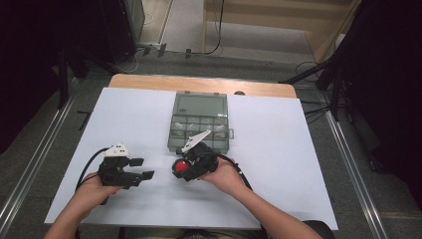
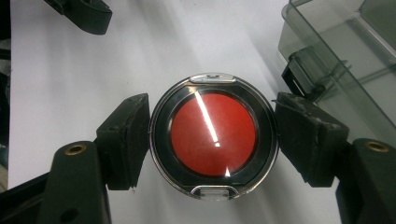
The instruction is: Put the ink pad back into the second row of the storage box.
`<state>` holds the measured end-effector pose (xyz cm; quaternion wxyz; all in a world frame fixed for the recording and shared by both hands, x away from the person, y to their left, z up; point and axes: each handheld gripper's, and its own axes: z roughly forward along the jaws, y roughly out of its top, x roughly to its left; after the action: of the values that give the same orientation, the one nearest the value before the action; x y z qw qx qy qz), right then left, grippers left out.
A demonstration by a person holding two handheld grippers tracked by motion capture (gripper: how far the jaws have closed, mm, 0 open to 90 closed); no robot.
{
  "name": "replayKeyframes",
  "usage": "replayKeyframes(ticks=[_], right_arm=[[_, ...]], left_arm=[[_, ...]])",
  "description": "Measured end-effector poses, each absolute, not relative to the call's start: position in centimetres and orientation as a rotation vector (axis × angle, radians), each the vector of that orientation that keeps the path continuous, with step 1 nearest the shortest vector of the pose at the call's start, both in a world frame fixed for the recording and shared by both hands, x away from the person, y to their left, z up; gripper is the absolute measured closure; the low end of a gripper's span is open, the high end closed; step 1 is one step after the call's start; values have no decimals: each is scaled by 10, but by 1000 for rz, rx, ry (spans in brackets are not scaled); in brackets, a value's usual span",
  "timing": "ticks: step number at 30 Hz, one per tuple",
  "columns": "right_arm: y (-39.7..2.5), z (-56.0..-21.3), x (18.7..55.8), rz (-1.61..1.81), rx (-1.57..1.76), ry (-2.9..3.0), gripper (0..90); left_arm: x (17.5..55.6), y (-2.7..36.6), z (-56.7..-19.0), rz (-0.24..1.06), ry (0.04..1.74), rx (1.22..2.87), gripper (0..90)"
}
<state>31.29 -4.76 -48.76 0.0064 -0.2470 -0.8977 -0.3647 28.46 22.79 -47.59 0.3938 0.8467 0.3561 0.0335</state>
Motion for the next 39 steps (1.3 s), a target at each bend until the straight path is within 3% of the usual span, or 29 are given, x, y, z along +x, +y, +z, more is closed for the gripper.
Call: replayKeyframes(ticks=[39], right_arm=[[-96,-467,311,-1206,-936,-2738,310]], left_arm=[[296,211,-477,54,842,2182,318]])
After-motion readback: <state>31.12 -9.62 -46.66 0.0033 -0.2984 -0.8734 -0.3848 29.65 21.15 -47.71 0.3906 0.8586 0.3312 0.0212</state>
